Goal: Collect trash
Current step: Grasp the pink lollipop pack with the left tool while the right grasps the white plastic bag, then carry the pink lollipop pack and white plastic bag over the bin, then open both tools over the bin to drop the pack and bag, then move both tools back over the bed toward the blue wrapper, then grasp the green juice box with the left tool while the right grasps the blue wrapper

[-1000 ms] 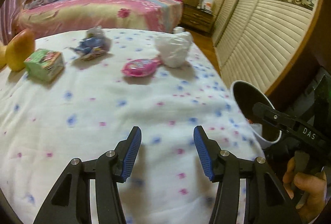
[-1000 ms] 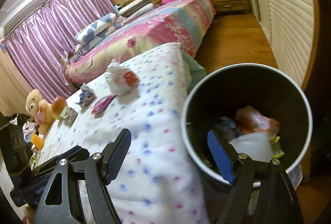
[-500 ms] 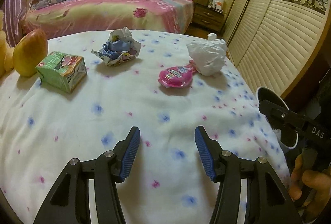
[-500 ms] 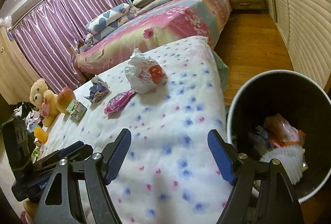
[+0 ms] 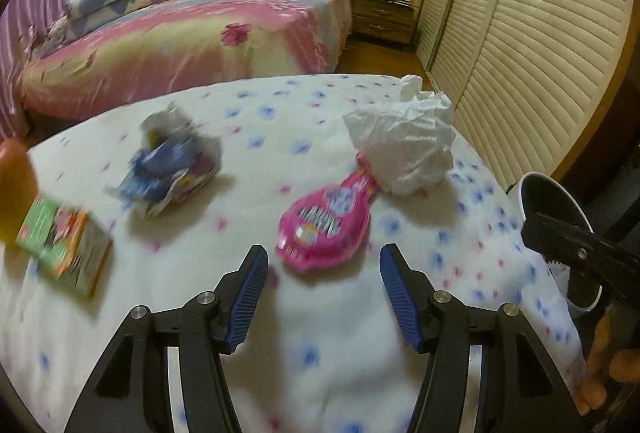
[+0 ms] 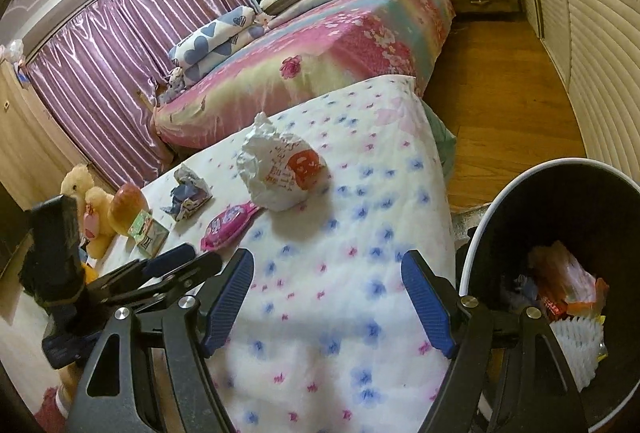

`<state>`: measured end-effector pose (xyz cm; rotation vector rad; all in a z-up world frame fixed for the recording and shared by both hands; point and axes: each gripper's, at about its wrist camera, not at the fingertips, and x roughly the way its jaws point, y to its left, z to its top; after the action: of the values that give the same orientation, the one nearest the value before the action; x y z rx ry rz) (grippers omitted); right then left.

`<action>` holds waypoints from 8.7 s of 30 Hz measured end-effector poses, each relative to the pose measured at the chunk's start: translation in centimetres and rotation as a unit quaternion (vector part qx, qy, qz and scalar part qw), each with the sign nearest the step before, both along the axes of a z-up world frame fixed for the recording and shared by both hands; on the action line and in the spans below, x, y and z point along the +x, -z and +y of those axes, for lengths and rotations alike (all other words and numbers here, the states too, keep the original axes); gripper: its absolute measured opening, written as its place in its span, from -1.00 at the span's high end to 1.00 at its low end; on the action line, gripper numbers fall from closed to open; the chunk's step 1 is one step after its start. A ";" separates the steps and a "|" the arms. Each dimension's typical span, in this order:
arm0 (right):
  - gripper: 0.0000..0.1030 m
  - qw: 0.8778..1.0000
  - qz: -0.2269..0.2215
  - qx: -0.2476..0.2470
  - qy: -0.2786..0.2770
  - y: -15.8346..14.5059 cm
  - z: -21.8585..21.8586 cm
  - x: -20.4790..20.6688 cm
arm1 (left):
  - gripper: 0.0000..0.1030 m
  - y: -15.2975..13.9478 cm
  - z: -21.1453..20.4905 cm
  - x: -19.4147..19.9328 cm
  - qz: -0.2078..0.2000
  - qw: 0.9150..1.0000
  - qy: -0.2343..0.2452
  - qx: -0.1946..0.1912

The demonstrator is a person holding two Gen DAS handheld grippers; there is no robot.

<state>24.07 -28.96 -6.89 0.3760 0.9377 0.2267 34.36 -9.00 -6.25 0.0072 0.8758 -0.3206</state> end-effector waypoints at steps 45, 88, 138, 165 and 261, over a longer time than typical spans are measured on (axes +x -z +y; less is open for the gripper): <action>0.35 0.999 -0.019 -0.022 -0.039 0.4 3.8 1.3 | 0.15 0.1 3.9 -5.9 -0.017 0.999 -0.042 -0.008; 0.35 0.997 -0.038 -0.014 0.069 -2.3 -6.0 -10.8 | 0.15 -2.9 -7.2 -12.7 -0.032 0.997 0.060 -0.031; 0.34 0.989 -0.014 -0.040 0.138 -1.2 -13.6 -10.2 | 0.15 -2.4 -16.8 -9.3 -0.038 0.992 0.116 -0.008; 0.28 0.989 0.008 -0.050 0.138 -0.6 -14.7 -8.5 | 0.15 -1.9 -18.8 -7.5 -0.029 0.993 0.116 0.002; -0.67 0.994 -0.011 -0.009 -0.112 0.0 9.8 1.8 | -0.40 -1.1 12.7 -4.7 -0.004 0.972 -0.231 -0.033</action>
<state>25.92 -19.18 -6.88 0.2511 0.9602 0.4263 29.61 3.72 -5.15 -0.2538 0.8308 0.0864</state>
